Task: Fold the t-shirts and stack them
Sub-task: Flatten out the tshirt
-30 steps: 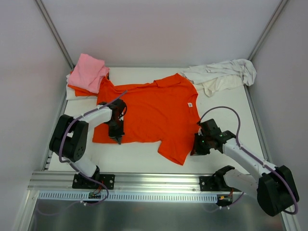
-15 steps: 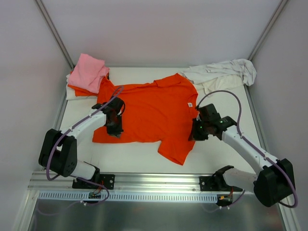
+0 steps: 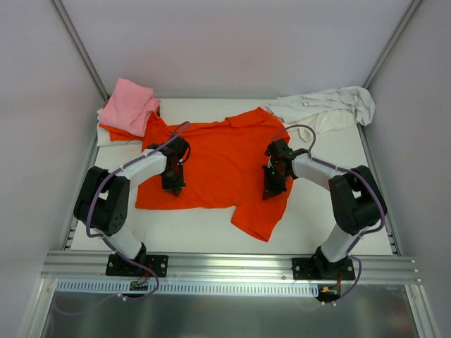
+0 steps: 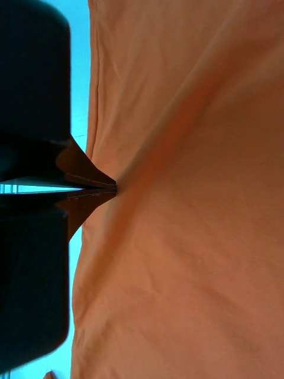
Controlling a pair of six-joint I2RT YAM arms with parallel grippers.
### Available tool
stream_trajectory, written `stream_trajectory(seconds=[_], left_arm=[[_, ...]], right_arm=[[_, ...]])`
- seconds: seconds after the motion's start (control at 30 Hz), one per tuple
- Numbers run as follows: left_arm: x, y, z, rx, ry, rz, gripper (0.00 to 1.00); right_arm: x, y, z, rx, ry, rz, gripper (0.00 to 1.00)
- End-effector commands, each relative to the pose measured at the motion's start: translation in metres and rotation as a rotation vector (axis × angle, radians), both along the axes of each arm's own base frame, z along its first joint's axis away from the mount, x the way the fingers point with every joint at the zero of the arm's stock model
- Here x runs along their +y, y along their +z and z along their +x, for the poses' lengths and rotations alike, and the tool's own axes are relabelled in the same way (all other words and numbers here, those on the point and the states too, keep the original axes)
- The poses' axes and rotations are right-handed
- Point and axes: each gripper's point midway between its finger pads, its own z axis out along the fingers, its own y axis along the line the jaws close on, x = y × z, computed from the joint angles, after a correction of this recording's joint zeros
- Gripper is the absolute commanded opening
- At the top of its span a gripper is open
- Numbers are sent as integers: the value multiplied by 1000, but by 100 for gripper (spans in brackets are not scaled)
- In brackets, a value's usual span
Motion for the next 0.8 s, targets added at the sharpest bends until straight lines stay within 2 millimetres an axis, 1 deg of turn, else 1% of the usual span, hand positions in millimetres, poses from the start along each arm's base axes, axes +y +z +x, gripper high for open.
stream_trajectory(seconds=[0.0,0.1,0.23,0.4,0.43,0.53,0.57,0.73,0.77], left_arm=[[-6,9,12,-25,16,-13,0],[-5,8,13,-23,11,-6,0],[-4,3,9,0,1,1,0],[-4,-1,7,17,3,0,0],[-5,-1,7,18,3,-1,0],[-5,-2,8,20,6,-4,0],[-6,-3,7,25,2,-6,0],[-7,-11,4,53,-3,-9,0],[-8,-13,2,64,-4,-13,0]], right_arm=[[19,14,24,-64,43,58,0],[20,10,29,-64,39,53,0],[19,-1,28,-36,40,45,0],[15,-15,15,-1,38,40,0],[12,-21,8,16,36,32,0],[9,-27,3,27,32,29,0],[6,-30,-2,37,34,22,0],[4,-36,-10,55,31,21,0],[3,-38,-14,65,27,20,0]])
